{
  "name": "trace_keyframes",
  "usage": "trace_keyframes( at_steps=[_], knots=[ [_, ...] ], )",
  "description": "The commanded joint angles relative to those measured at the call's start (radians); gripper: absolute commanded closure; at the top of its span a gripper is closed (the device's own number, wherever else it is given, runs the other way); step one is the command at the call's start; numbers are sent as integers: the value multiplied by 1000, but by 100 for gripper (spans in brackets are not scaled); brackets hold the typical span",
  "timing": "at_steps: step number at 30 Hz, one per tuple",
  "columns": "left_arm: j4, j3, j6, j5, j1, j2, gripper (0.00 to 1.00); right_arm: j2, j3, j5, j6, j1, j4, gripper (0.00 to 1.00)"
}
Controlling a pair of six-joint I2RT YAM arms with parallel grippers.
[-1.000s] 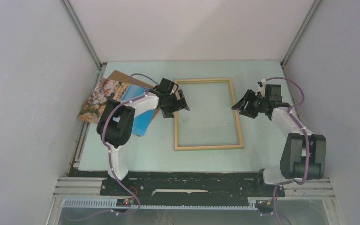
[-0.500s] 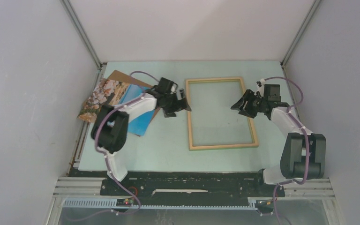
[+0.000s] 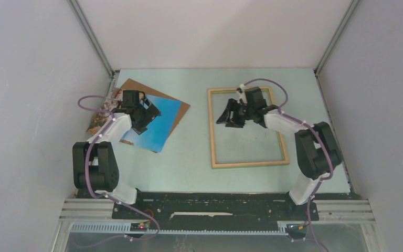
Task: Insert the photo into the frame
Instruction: Place the photo frame at the center of the board, then pick up the photo at the center of the board.
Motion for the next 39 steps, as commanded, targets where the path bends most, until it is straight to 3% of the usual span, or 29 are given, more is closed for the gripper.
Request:
trace_keyframes(
  at_steps=[1, 10, 17, 20, 26, 31, 35, 39],
  knots=[
    [-2, -30, -47, -109, 7, 63, 0, 101, 169, 19, 69, 131, 94, 35],
    [23, -103, -86, -59, 4, 145, 0, 503, 606, -6, 195, 212, 143, 36],
    [34, -132, -114, 120, -3, 176, 0, 698, 867, 3, 246, 212, 82, 39],
    [98, -173, -144, 171, -16, 180, 0, 704, 857, -10, 250, 218, 92, 39],
    [150, -182, -140, 219, -67, 180, 0, 607, 684, -28, 244, 226, 176, 37],
    [146, -227, -78, 182, -69, -29, 0, 566, 617, -41, 206, 247, 184, 36],
    [144, -355, -79, 167, 26, -231, 0, 576, 607, -69, 201, 267, 225, 36],
    [132, -487, -87, 181, 211, -399, 0, 601, 622, -103, 206, 286, 270, 36]
  ],
)
